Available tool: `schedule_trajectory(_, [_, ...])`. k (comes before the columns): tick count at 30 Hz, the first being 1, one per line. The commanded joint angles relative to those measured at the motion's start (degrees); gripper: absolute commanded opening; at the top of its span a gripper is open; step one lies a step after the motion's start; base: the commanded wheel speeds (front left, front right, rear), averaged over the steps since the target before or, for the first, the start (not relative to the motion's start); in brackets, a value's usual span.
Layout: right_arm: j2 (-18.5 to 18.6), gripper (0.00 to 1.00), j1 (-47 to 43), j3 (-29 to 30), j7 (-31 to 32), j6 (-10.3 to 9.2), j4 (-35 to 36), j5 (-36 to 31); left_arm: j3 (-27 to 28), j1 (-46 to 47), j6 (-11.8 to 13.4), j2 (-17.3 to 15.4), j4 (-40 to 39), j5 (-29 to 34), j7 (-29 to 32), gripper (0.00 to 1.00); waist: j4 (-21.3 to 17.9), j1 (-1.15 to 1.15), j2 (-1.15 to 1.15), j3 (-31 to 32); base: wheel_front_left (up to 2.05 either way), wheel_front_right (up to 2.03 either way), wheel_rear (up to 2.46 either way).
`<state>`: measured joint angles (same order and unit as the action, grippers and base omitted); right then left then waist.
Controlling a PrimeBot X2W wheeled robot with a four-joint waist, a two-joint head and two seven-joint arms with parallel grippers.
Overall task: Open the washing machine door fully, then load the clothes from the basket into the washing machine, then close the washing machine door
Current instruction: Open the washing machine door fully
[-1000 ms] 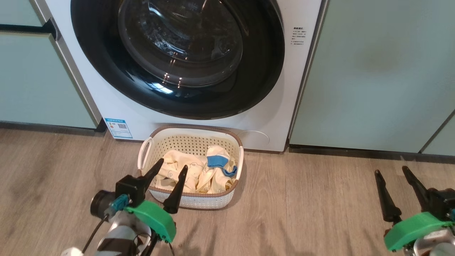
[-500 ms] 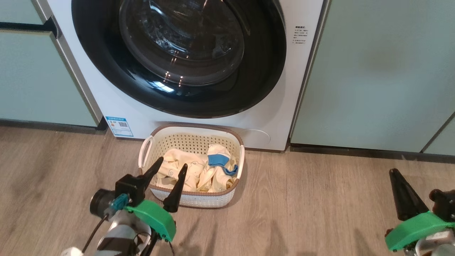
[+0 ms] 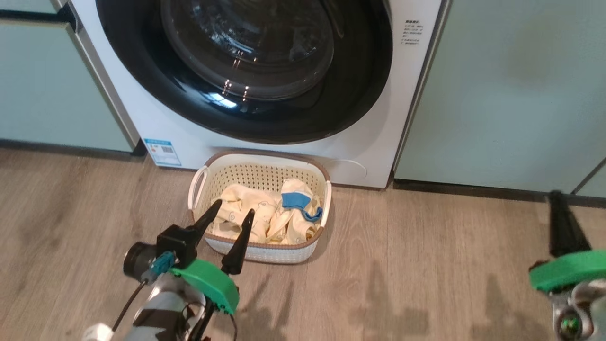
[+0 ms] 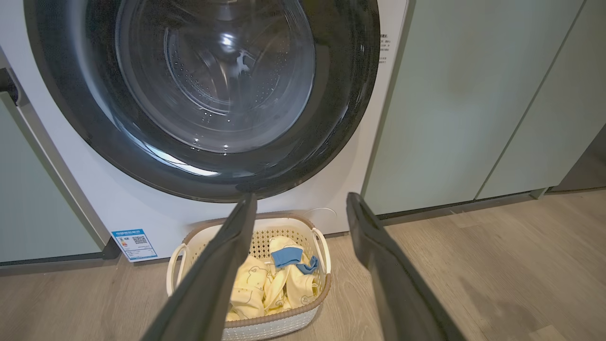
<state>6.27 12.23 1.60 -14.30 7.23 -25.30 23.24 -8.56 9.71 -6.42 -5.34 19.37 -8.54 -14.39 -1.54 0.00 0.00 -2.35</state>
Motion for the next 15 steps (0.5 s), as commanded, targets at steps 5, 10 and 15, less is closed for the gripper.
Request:
schedule_trajectory(5, [1.16, 0.00, 7.06, -2.16, 0.41, 0.25, 0.25, 15.09, 1.09, 4.50, -0.22, -0.25, -2.75, 0.92, -0.61, 1.00, 1.36, 0.00, 0.00, -2.76, 0.00, 0.00, 0.00])
schedule_trajectory(10, [2.24, 0.00, 12.56, -0.94, 5.27, 0.25, -0.37, 33.31, 0.25, 6.71, -0.38, 0.18, -3.61, 1.13, -0.61, 1.00, 2.64, 0.00, 0.00, -5.77, 0.00, 0.00, 0.00])
schedule_trajectory(15, [2.89, 0.00, 18.89, 1.67, 12.34, 0.25, -2.72, 47.83, -0.42, 8.59, -0.50, 0.73, -4.79, 1.10, -0.61, 1.00, 3.91, 0.00, 0.00, -8.76, 0.00, 0.00, 0.00])
